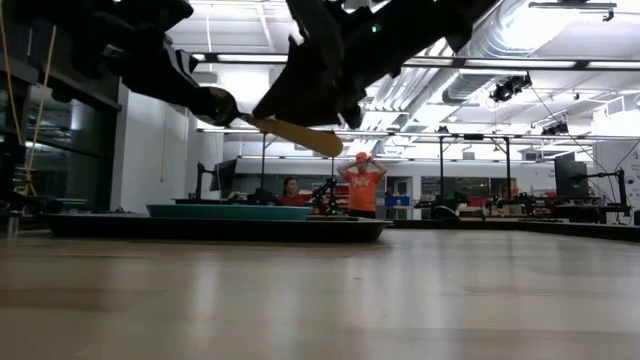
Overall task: Pick and place plate/cup/fork/spoon on tray
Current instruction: Put the orange spoon on the black serving tray beside the blue fork
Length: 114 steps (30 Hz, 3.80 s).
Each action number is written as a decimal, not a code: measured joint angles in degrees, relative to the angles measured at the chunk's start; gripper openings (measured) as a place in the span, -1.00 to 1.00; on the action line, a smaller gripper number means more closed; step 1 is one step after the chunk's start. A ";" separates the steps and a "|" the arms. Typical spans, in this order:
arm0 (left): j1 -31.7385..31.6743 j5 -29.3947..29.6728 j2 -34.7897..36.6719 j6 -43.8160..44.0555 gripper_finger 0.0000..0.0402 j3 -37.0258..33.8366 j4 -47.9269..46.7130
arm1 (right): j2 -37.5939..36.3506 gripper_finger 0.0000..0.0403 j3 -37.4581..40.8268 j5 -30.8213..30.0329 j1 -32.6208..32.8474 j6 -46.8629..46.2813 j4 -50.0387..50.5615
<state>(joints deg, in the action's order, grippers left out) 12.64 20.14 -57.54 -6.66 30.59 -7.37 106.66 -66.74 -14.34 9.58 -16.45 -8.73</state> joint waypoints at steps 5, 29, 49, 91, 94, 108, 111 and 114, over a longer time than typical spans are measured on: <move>0.00 0.01 0.00 -1.11 -1.00 0.00 0.07 | 0.93 -0.18 0.02 1.13 -0.97 -0.02 -1.08; 0.17 1.35 -1.21 -3.16 -0.77 0.07 3.74 | 1.24 -0.93 0.02 1.88 -1.17 -0.11 0.06; 4.42 2.84 30.57 4.66 -0.28 -5.27 -5.15 | -4.62 -0.97 0.15 -9.36 -0.38 -2.55 16.85; 4.31 0.22 45.90 -1.07 -0.28 -11.19 0.06 | -25.43 -0.96 37.27 -15.68 -2.49 -11.99 -33.85; 4.31 0.22 45.90 -1.07 -0.28 -11.19 0.06 | -25.43 -0.98 37.27 -15.94 -2.49 -11.94 -33.97; 4.31 0.20 45.90 -1.07 -0.28 -11.19 0.06 | -25.41 -0.98 37.27 -16.12 -2.49 -13.00 -33.97; 4.31 0.20 45.90 -1.07 -0.28 -11.19 0.08 | -25.41 -0.98 37.27 -16.12 -2.49 -13.04 -33.97; 4.31 0.20 45.90 -1.07 -0.28 -11.19 0.08 | -25.38 -0.98 37.27 -16.12 -2.49 -13.07 -33.97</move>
<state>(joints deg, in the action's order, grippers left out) 16.95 20.34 -11.64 -7.73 19.40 -7.29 81.28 -29.47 -30.46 7.09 -29.52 -42.70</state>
